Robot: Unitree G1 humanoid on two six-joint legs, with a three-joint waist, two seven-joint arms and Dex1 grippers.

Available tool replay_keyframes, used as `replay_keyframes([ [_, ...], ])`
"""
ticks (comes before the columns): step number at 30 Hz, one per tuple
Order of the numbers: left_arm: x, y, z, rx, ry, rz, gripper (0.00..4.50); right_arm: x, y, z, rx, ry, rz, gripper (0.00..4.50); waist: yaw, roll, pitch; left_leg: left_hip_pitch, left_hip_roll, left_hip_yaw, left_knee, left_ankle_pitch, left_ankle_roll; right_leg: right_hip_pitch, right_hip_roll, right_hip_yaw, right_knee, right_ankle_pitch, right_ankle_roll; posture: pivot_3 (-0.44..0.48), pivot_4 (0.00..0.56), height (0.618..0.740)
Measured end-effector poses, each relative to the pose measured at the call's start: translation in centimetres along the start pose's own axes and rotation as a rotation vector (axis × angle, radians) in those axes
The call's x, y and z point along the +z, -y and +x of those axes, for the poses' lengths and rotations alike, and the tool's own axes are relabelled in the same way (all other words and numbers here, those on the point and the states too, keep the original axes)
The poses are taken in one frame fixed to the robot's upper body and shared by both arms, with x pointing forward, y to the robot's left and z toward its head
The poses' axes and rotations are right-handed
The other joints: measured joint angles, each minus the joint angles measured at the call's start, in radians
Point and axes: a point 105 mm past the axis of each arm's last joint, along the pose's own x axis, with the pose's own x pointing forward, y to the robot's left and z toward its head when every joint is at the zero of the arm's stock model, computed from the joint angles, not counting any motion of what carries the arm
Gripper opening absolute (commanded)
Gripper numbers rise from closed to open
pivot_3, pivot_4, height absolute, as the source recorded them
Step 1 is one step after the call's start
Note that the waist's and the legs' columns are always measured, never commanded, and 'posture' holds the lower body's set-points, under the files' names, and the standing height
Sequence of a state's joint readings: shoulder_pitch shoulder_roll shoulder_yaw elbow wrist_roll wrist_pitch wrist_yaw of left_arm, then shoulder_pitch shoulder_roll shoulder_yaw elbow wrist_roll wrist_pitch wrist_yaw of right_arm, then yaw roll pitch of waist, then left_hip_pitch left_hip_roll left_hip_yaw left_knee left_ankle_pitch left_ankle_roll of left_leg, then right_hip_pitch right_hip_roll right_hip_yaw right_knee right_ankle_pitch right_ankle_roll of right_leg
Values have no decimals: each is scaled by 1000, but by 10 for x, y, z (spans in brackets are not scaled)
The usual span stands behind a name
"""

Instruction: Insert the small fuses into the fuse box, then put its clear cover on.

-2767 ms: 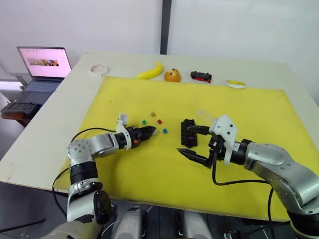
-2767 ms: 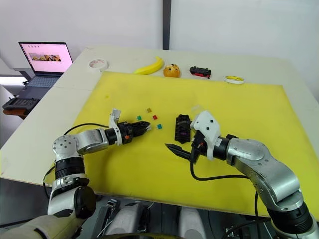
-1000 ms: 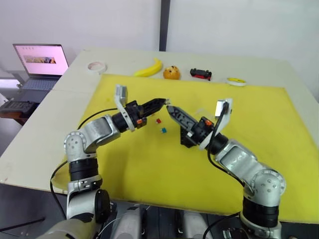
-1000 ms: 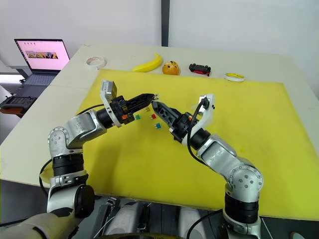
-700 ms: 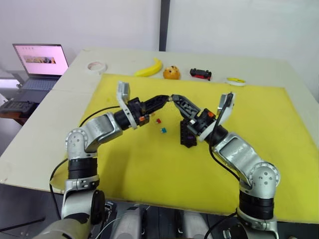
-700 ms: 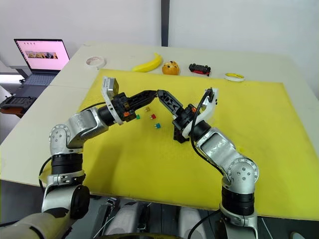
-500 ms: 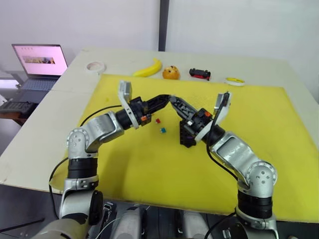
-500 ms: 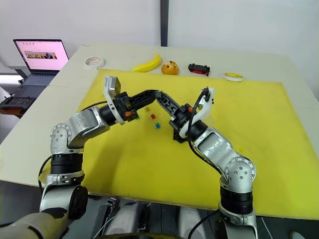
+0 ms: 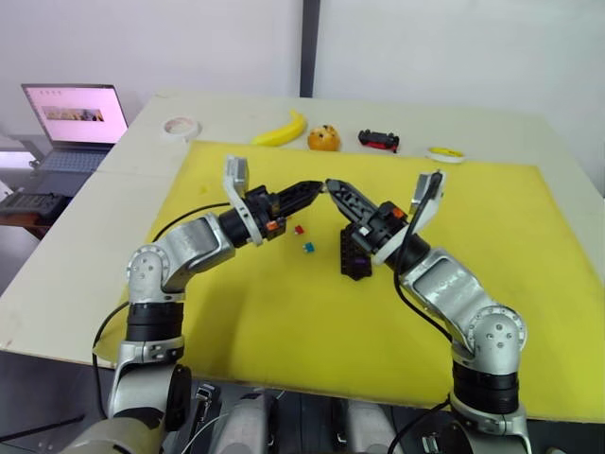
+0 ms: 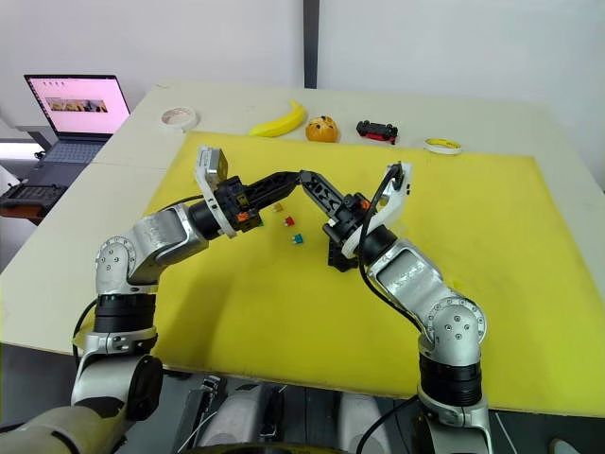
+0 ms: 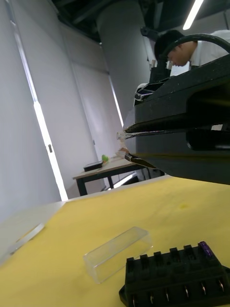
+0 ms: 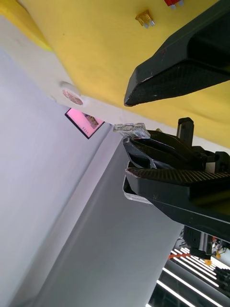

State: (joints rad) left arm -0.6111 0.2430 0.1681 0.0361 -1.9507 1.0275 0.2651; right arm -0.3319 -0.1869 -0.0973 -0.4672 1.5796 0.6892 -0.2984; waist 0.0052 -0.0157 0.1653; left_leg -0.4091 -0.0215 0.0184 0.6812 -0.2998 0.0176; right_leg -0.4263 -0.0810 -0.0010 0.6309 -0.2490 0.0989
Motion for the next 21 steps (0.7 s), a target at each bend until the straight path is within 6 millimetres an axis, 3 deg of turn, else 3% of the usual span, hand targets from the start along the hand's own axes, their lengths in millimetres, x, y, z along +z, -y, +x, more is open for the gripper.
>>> replay_keyframes([
  [2,1,0,0,0,6,-3,0,0,0,0,2,-2,2,2159,0,0,0,0,0,0,0,0,0,0,0,0,0,0,0,0,150,740],
  [3,1,0,1,-2,9,-5,0,0,0,0,2,-3,1,1897,0,0,0,0,0,0,0,0,0,0,0,0,0,0,0,0,150,740],
  [5,1,0,1,-6,10,-9,0,-1,0,0,0,-8,-2,1294,0,0,0,0,0,0,0,0,0,0,0,0,0,0,0,0,150,740],
  [8,0,1,2,-10,8,-11,0,-2,0,0,-6,-12,-4,25,0,0,0,0,0,0,0,0,0,0,0,0,0,0,0,0,150,740],
  [19,-1,1,1,7,-19,20,0,-3,0,0,1,-12,9,25,0,0,0,0,0,0,0,0,0,0,0,0,0,0,0,0,150,740],
  [21,-1,1,0,6,-22,26,629,-3,-1,0,6,-14,16,0,0,0,0,0,0,0,0,0,0,0,0,0,0,0,0,0,150,740],
])
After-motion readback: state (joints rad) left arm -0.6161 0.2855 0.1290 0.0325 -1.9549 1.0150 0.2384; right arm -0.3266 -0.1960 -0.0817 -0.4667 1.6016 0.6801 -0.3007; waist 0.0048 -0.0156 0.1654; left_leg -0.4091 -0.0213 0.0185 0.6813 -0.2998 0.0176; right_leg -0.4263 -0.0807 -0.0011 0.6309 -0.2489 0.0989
